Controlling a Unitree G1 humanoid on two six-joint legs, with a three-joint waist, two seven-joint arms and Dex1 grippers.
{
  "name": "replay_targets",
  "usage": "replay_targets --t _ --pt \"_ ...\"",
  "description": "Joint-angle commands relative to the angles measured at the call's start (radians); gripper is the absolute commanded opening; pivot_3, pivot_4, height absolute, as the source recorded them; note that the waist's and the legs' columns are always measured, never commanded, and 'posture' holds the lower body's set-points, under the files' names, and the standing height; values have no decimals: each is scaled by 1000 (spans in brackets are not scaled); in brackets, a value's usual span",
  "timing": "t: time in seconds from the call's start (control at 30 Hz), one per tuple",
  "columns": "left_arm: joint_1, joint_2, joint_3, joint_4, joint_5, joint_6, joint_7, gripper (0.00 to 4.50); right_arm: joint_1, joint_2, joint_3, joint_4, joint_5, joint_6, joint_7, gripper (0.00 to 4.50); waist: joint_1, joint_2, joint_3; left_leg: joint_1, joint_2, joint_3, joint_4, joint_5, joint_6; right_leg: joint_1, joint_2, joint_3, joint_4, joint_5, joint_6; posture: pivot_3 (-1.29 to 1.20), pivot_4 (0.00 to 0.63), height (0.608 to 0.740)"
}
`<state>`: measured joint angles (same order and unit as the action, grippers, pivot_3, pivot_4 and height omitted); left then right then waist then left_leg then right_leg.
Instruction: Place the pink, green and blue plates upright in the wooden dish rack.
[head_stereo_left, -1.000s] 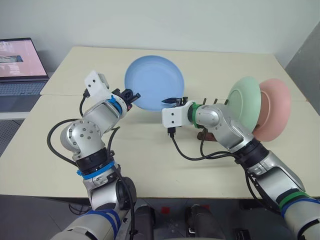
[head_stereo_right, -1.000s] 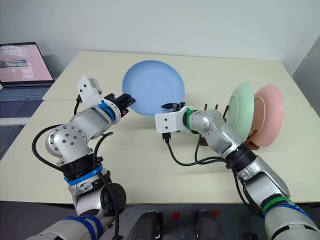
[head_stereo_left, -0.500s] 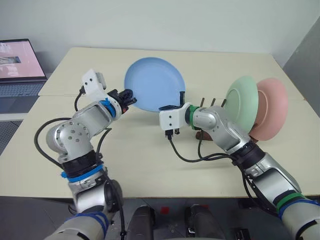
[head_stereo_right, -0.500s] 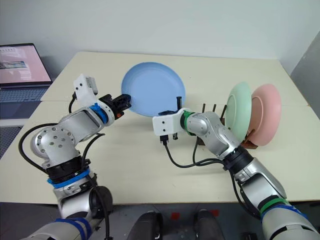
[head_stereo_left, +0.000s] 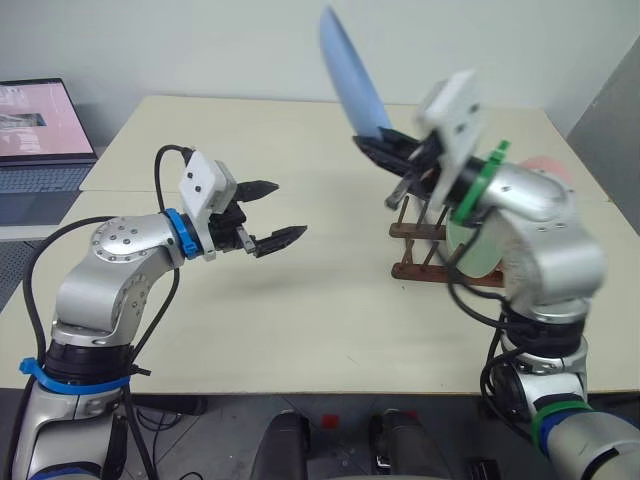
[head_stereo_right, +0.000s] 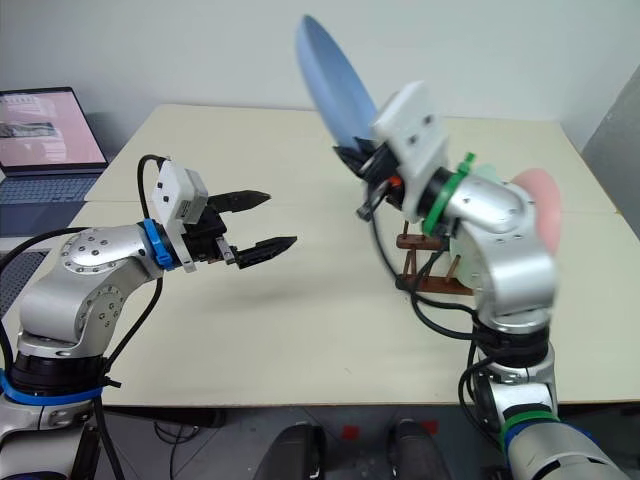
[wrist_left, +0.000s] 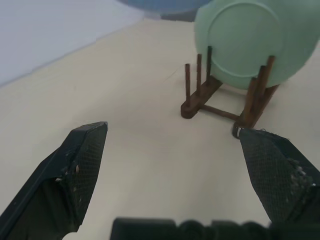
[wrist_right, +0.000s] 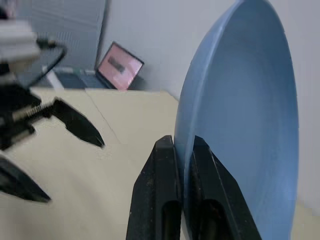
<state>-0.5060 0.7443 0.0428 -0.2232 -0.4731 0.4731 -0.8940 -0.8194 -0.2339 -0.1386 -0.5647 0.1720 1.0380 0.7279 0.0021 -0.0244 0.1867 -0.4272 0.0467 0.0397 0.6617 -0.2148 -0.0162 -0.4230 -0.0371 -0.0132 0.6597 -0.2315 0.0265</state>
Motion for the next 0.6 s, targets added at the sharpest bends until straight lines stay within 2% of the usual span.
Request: replay_targets --t 0.03,0.33,0.6 --pt "-19 8 -24 -25 2 -60 -83 4446 -1 26 -180 -127 112 242 -66 0 0 0 0 0 0 0 0 0 0 0 0 0 0 0 -1 0 150 740" --pt "-77 -16 -67 2 17 -86 -153 4446 44 151 -384 -237 220 504 -195 0 -4 0 0 0 -1 0 -1 0 0 -1 3 0 0 0 1 0 150 740" --pt "-92 -26 -76 1 29 -88 -171 4446 81 199 -458 -236 288 576 -238 0 -7 0 0 0 0 -1 -1 0 0 -1 4 0 0 0 1 0 150 740"
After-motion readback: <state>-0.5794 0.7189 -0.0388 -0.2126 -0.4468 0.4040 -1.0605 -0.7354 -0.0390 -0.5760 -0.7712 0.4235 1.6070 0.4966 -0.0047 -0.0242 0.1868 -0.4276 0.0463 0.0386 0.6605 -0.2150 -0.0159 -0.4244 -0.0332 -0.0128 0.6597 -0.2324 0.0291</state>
